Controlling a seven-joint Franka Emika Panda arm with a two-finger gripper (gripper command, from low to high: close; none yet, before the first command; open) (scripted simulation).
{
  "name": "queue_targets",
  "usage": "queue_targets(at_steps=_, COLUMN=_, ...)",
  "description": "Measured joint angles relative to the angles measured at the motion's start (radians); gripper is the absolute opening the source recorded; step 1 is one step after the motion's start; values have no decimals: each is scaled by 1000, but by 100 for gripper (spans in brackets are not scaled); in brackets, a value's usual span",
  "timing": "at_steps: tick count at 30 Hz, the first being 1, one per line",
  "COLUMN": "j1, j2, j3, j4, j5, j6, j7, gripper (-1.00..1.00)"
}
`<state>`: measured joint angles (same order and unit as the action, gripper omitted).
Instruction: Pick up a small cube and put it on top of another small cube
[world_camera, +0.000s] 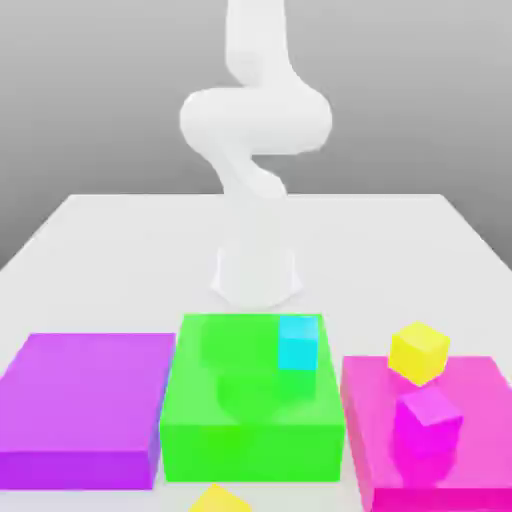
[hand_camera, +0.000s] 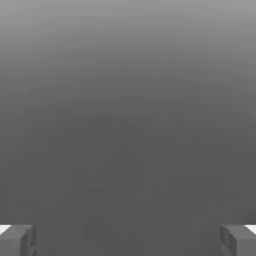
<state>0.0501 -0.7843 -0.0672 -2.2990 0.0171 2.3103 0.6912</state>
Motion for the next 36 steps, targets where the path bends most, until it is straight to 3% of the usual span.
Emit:
queue_targets(at_steps=23, j1=494, j2=309, j3=-592, j4=10, j5=191, j6=92, j7=-1019, gripper=0)
queue_targets(at_steps=31, j1=681, j2=493, j3=-787, j4=17, j5=321, j6=110, j7=-1413, gripper=0)
queue_targets(at_steps=36, j1=768, j2=649, j3=-876, j4=27, j5=455, j6=102, j7=-1694, gripper=0)
